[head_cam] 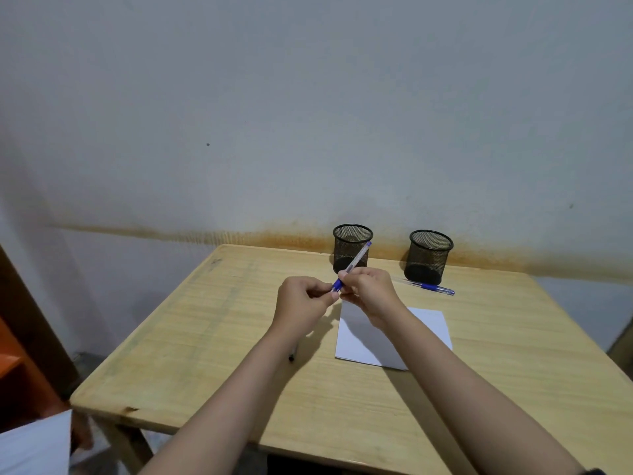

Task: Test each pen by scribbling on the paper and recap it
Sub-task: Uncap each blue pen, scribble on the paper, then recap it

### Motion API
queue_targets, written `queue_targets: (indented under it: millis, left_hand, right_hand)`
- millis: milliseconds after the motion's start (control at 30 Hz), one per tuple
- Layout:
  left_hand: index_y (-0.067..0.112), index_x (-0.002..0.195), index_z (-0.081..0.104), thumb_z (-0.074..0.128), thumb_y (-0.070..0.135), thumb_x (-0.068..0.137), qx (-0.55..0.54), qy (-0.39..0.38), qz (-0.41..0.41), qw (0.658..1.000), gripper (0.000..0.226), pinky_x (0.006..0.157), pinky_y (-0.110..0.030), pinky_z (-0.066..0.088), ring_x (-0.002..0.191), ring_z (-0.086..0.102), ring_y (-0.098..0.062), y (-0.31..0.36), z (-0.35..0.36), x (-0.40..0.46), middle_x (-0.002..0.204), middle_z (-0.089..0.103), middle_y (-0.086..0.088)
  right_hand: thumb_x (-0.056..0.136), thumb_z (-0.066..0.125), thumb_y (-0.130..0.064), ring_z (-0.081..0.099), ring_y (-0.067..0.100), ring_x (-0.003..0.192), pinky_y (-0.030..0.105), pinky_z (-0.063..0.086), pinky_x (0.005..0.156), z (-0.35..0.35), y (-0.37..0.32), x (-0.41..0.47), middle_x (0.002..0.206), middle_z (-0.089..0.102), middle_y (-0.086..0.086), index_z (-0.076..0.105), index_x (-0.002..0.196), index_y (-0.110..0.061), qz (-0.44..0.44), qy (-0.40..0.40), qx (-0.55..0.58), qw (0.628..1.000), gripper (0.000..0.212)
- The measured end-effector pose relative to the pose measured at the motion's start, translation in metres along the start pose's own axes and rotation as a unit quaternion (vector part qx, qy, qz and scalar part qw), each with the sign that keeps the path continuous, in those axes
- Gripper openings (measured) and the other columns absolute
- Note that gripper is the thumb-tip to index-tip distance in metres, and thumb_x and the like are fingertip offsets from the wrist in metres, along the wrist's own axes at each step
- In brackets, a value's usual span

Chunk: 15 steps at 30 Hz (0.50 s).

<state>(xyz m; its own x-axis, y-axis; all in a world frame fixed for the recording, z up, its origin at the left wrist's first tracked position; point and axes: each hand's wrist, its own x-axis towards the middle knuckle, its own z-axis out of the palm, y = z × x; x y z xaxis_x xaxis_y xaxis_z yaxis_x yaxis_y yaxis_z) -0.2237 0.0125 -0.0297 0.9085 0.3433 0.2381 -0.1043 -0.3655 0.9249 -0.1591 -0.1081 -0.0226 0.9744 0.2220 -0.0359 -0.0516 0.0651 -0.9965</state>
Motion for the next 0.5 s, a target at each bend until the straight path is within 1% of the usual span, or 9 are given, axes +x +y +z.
queue_targets:
  millis: [67, 167, 200, 233, 333, 400, 433, 500]
  left_hand:
    - [0.005, 0.090, 0.074, 0.075, 0.010, 0.076, -0.002, 0.005, -0.005, 1.000, 0.015, 0.066, -0.022, 0.051, 0.068, 0.065, -0.012, -0.001, -0.002, -0.001, 0.073, 0.069, -0.002]
    - [0.006, 0.089, 0.074, 0.074, 0.010, 0.076, -0.009, 0.005, -0.014, 1.000, 0.014, 0.056, -0.011, 0.046, 0.062, 0.062, -0.005, -0.002, -0.008, -0.002, 0.068, 0.068, 0.000]
    - [0.006, 0.089, 0.074, 0.074, 0.010, 0.077, -0.012, 0.004, -0.016, 1.000, 0.013, 0.053, -0.011, 0.044, 0.059, 0.061, -0.004, -0.001, -0.011, -0.002, 0.067, 0.068, 0.001]
    - [0.006, 0.089, 0.074, 0.074, 0.010, 0.077, -0.015, 0.003, -0.018, 1.000, 0.012, 0.053, -0.012, 0.044, 0.057, 0.060, -0.003, 0.000, -0.013, -0.001, 0.065, 0.067, 0.001]
    - [0.006, 0.087, 0.075, 0.074, 0.009, 0.077, -0.023, 0.002, -0.021, 1.000, 0.010, 0.060, -0.022, 0.048, 0.060, 0.061, -0.009, 0.003, -0.017, 0.002, 0.065, 0.068, -0.001]
    - [0.008, 0.082, 0.075, 0.075, 0.009, 0.076, -0.033, 0.003, -0.026, 0.999, 0.005, 0.063, -0.027, 0.050, 0.060, 0.061, -0.012, 0.005, -0.018, 0.003, 0.065, 0.069, -0.003]
    - [0.010, 0.079, 0.075, 0.075, 0.008, 0.075, -0.042, -0.001, -0.030, 0.999, 0.004, 0.064, -0.028, 0.050, 0.059, 0.061, -0.013, 0.006, -0.019, 0.002, 0.065, 0.069, -0.004]
    - [0.013, 0.073, 0.074, 0.077, 0.006, 0.072, -0.049, -0.032, -0.034, 0.998, 0.008, 0.062, -0.025, 0.051, 0.058, 0.062, -0.011, 0.002, -0.022, -0.003, 0.063, 0.069, -0.002]
  right_hand:
    - [0.086, 0.062, -0.003, 0.054, 0.022, 0.063, 0.030, 0.050, 0.066, 0.005, 0.002, 0.002, 0.065, 0.058, 0.012, 0.061, 0.064, -0.002, 0.011, 0.000, 0.009, 1.000, 0.023]
    - [0.086, 0.063, -0.004, 0.054, 0.021, 0.060, 0.029, 0.050, 0.065, 0.014, 0.005, 0.004, 0.057, 0.056, 0.008, 0.060, 0.063, -0.002, 0.019, 0.004, 0.012, 1.000, 0.024]
    - [0.086, 0.063, -0.004, 0.053, 0.021, 0.060, 0.030, 0.051, 0.066, 0.016, 0.005, 0.005, 0.056, 0.055, 0.008, 0.060, 0.064, -0.001, 0.023, 0.010, 0.015, 1.000, 0.023]
    - [0.086, 0.063, -0.004, 0.053, 0.021, 0.060, 0.031, 0.051, 0.067, 0.018, 0.005, 0.007, 0.056, 0.054, 0.008, 0.060, 0.065, 0.000, 0.025, 0.014, 0.020, 0.999, 0.021]
    - [0.086, 0.063, -0.004, 0.052, 0.022, 0.060, 0.035, 0.052, 0.073, 0.025, 0.003, 0.009, 0.053, 0.053, 0.006, 0.061, 0.070, 0.002, 0.025, 0.019, 0.030, 0.999, 0.017]
    - [0.087, 0.062, -0.004, 0.052, 0.021, 0.058, 0.035, 0.052, 0.071, 0.029, 0.001, 0.010, 0.055, 0.054, 0.007, 0.061, 0.072, 0.003, 0.029, 0.026, 0.026, 0.999, 0.016]
    - [0.087, 0.061, -0.003, 0.051, 0.020, 0.056, 0.032, 0.051, 0.066, 0.027, -0.001, 0.012, 0.056, 0.053, 0.008, 0.060, 0.070, 0.002, 0.033, 0.043, 0.032, 0.998, 0.017]
    - [0.087, 0.058, -0.001, 0.048, 0.017, 0.051, 0.027, 0.046, 0.056, 0.008, -0.009, 0.024, 0.058, 0.051, 0.009, 0.055, 0.065, -0.002, 0.046, 0.133, 0.079, 0.987, 0.022]
